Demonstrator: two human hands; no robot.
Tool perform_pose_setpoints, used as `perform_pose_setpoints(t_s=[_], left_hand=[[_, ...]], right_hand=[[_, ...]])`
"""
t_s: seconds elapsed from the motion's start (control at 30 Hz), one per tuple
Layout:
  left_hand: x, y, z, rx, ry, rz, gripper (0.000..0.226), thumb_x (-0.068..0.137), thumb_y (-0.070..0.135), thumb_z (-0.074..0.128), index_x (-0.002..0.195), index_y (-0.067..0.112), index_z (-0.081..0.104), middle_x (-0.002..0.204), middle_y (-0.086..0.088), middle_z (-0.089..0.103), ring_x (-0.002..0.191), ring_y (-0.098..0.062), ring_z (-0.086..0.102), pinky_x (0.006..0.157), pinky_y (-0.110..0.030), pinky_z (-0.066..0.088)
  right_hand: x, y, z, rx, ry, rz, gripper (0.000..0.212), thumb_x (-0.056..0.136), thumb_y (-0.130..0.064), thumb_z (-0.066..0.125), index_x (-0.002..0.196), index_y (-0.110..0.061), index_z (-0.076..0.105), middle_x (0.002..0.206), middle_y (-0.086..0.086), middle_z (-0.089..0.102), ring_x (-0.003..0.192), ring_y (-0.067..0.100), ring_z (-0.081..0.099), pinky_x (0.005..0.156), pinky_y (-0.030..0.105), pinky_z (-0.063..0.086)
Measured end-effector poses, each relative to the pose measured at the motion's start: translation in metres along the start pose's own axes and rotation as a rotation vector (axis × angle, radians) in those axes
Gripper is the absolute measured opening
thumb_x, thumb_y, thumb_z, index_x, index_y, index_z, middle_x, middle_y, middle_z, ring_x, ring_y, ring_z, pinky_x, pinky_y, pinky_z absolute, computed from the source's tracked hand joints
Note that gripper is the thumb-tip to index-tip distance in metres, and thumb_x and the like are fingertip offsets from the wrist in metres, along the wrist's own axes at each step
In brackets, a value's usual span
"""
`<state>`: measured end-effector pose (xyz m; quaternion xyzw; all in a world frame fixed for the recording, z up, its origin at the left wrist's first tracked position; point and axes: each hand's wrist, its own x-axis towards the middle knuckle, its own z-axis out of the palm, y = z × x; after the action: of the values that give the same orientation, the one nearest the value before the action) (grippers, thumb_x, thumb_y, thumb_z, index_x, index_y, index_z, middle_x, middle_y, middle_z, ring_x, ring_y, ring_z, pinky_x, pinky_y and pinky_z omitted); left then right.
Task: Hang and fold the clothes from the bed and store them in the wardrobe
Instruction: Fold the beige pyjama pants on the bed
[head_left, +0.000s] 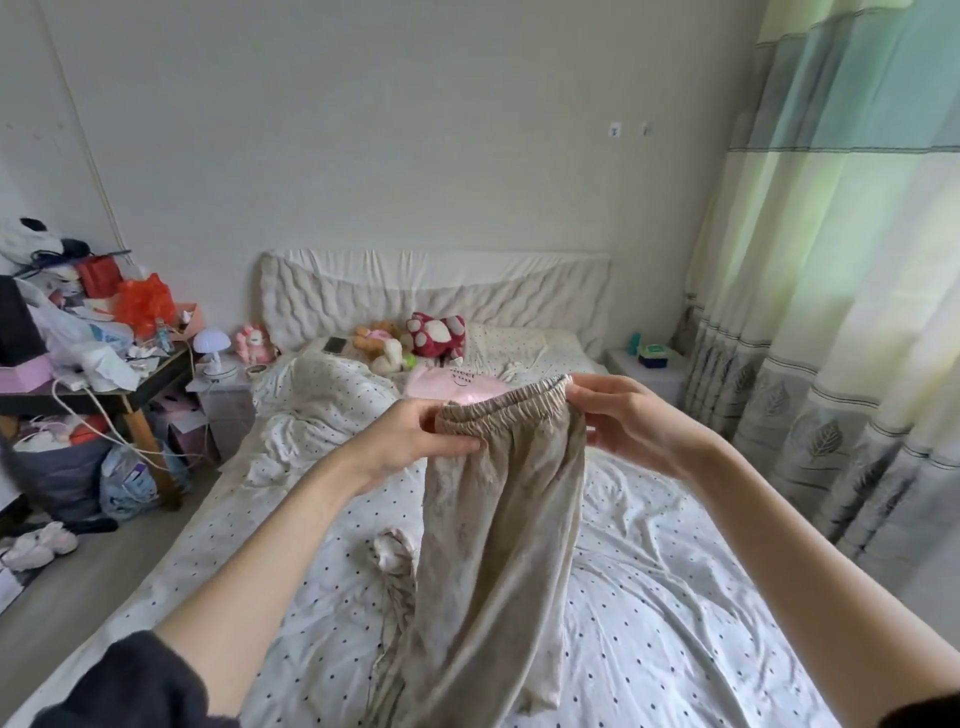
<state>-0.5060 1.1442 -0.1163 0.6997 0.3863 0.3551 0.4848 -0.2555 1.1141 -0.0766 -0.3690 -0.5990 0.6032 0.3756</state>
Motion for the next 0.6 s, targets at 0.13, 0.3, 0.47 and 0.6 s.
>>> perform_pose_setpoints(t_s=[0.13, 0.3, 0.47, 0.6], left_hand=[[0.018, 0.025, 0.006, 0.202, 0.082, 0.078, 0.023, 0.071, 0.015, 0.079, 0.085, 0.032, 0.071, 0.080, 0.023, 0.070, 0.087, 0.012, 0.060, 0.078, -0.003, 0.041], [0.053, 0.055, 0.025, 0.374, 0.134, 0.105, 0.026, 0.076, 0.014, 0.077, 0.100, 0.006, 0.070, 0.090, -0.002, 0.068, 0.080, -0.002, 0.056, 0.067, -0.007, 0.039], [0.106, 0.080, 0.043, 0.436, 0.246, 0.116, 0.028, 0.074, 0.022, 0.079, 0.097, 0.008, 0.072, 0.100, -0.013, 0.071, 0.091, -0.021, 0.063, 0.085, -0.034, 0.046], [0.173, 0.095, 0.075, 0.515, 0.303, 0.141, 0.016, 0.075, 0.022, 0.077, 0.081, 0.013, 0.066, 0.078, -0.006, 0.064, 0.077, -0.017, 0.053, 0.064, -0.028, 0.036]], right_hand=[[-0.004, -0.004, -0.017, -0.728, 0.413, -0.041, 0.037, 0.096, -0.020, 0.051, 0.095, 0.016, 0.059, 0.077, 0.022, 0.053, 0.068, 0.018, 0.046, 0.060, 0.021, 0.039], [0.009, -0.019, -0.033, -0.699, 0.620, 0.034, 0.028, 0.096, -0.018, 0.051, 0.077, 0.000, 0.059, 0.063, 0.005, 0.042, 0.054, 0.015, 0.046, 0.055, 0.030, 0.050], [0.026, -0.039, -0.074, -0.107, 0.674, 0.147, 0.017, 0.095, -0.003, 0.050, 0.078, -0.001, 0.052, 0.079, 0.008, 0.047, 0.060, 0.014, 0.057, 0.046, 0.030, 0.056], [0.045, -0.051, -0.140, -0.182, 0.754, 0.168, 0.026, 0.093, 0.003, 0.046, 0.069, -0.008, 0.044, 0.071, 0.008, 0.043, 0.060, 0.018, 0.051, 0.078, 0.043, 0.057]])
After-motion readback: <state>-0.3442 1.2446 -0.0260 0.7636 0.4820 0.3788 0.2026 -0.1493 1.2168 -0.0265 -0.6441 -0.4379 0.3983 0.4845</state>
